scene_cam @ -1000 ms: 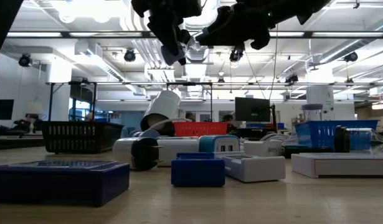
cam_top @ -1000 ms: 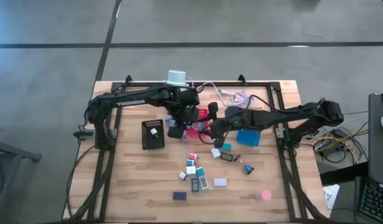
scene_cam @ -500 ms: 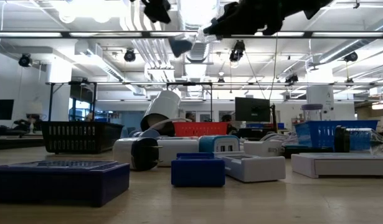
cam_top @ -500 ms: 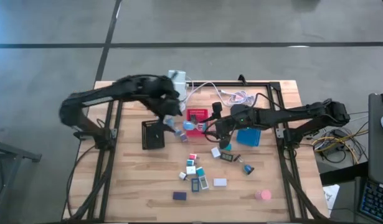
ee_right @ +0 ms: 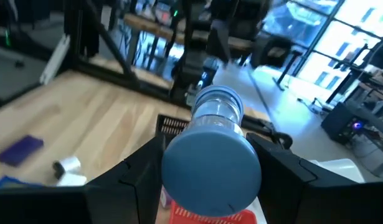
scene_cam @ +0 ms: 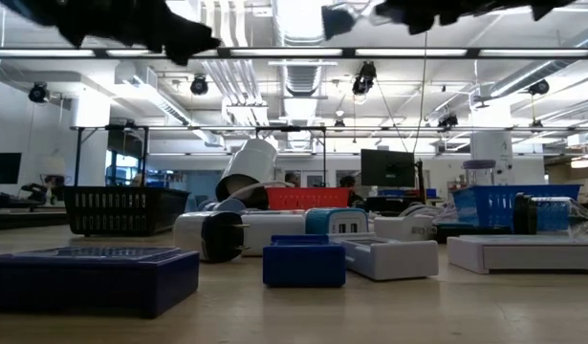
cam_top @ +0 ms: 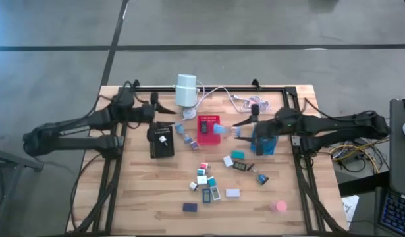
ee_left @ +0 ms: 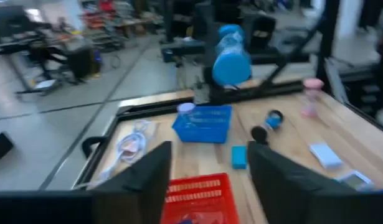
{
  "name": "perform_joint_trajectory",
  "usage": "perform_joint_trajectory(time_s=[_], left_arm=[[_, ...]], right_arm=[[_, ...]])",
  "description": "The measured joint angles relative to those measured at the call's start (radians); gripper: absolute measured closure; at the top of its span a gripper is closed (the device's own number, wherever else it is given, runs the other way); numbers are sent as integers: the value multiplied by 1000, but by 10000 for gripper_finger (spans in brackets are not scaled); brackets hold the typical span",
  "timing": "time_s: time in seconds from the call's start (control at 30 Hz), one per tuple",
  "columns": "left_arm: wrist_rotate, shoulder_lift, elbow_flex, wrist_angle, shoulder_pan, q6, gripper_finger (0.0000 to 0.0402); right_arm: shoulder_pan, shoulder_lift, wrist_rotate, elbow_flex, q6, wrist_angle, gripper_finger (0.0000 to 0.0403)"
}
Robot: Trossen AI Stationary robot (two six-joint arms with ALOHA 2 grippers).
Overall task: Pick & Place Office items
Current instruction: Put the bottom light blue hourglass into the blue basket
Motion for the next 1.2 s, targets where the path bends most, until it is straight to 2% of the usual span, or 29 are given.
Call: perform_joint_trajectory(time_s=[0.13, 0.2, 0.4, 0.6, 0.77, 0.93, 1.03, 1.2], left_arm=[[0, -60, -134, 115, 5, -52, 349], [2, -78, -194, 176, 6, -52, 387], [5, -134, -326, 263, 6, -27, 389], [7, -193, -375, 273, 5, 15, 397], [7, -237, -347, 278, 5, 17, 393], [7, -260, -342, 277, 5, 28, 396], [6, -261, -342, 277, 5, 64, 396], [6, -260, -342, 276, 5, 79, 393]], right_arm=[[0, -129, 0, -49, 62, -21, 211], [1, -190, 0, -54, 103, -74, 211], [1, -352, 85, -14, 214, -313, 211], [1, -398, 232, 174, 385, -683, 211], [1, -299, 287, 392, 554, -1043, 211], [1, -173, 262, 566, 663, -1429, 211], [1, -118, 227, 602, 720, -1524, 211], [0, -28, 205, 595, 740, -1536, 211]])
